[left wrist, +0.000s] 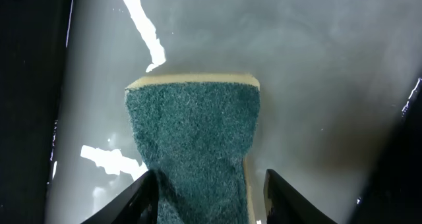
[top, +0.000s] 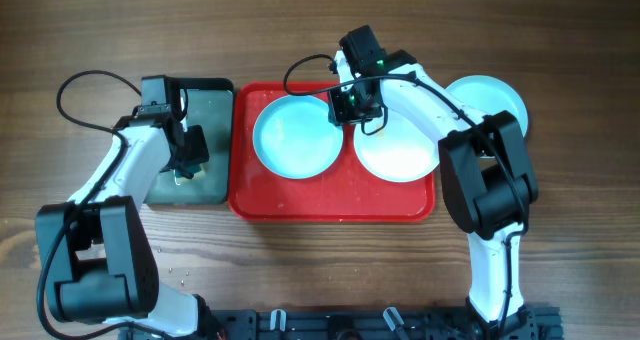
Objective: Clean dirty plates on tray and stack at the side
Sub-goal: 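Dip the sponge into the soapy water with the left gripper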
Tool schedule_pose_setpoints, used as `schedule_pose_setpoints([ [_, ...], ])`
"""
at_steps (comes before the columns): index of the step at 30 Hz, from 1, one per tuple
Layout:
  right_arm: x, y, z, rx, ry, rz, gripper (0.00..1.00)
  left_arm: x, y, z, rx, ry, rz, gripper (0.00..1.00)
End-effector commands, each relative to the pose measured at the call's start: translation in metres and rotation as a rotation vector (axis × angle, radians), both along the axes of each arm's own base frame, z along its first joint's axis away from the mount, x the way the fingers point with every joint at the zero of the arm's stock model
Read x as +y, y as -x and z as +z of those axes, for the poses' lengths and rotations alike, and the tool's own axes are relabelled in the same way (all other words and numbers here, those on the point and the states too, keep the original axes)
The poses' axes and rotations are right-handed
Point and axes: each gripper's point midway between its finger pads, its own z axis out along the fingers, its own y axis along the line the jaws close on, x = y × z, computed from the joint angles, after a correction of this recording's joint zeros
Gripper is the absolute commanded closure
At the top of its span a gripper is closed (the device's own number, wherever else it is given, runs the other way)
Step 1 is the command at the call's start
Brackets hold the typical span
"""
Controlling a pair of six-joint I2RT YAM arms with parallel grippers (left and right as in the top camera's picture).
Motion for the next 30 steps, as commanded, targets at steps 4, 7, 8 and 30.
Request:
schedule_pose_setpoints([
  [4,0.001,0.001,0.006,-0.009,-0.001,-0.008,0.69,0.004,0.005,-0.008,0.026,-0.013,0.0,0.48],
  [7,0.002,0.0,0.006,-0.011,-0.002,-0.007,0.69,0.003,0.007,-0.014,0.045,-0.012,0.0,0.49],
  [8,0.002,0.0,0.006,-0.011,-0.002,-0.007,0.69,0.003,0.007,-0.016,0.051,-0.011,-0.001,0.52],
  [30,-0.004,0.019,0.002,0.08,0.014,-0.017,0.96,-0.032,-0.027,0.153,-0.519,0.109,-0.147,0.96],
])
